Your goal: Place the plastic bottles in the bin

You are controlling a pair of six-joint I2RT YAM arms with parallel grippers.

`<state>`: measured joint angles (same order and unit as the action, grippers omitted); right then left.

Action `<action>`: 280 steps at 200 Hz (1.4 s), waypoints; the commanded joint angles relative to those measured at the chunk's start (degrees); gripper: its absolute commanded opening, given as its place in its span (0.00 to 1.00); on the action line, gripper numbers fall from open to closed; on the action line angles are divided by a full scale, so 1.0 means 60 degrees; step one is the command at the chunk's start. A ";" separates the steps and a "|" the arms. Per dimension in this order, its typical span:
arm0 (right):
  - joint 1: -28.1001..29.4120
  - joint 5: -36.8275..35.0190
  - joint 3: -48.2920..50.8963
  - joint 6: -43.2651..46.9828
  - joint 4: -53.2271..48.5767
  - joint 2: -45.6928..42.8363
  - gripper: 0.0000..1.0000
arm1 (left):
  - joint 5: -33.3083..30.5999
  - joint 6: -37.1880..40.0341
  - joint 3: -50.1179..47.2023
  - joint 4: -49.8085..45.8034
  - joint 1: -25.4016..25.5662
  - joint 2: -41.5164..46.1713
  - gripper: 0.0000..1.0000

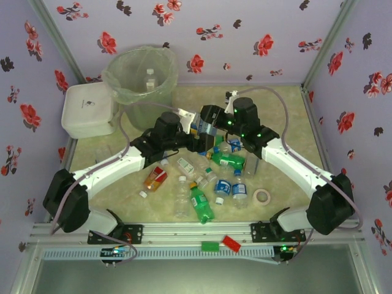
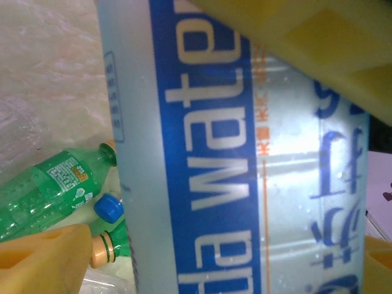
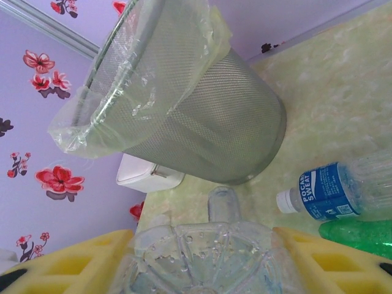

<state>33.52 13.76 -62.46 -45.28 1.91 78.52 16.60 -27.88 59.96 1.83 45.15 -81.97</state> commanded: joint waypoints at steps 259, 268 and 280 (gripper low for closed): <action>-0.0547 -0.4903 0.0564 0.1306 -0.2522 -0.2619 1.00 | -0.2089 0.1620 0.3400 -0.1738 -0.5108 0.0929 0.58; -0.0547 -0.4785 0.0723 0.1496 -0.2349 -0.2619 1.00 | -0.2088 0.1725 0.3912 -0.1898 -0.5360 0.0545 0.58; -0.0547 -0.4185 0.0992 0.1969 -0.1896 -0.2615 1.00 | -0.2087 0.1882 0.4624 -0.2166 -0.5640 -0.0022 0.58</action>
<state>30.61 -13.32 -59.11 -36.34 -14.28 63.26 4.43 -19.20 81.06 -8.12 13.89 -76.71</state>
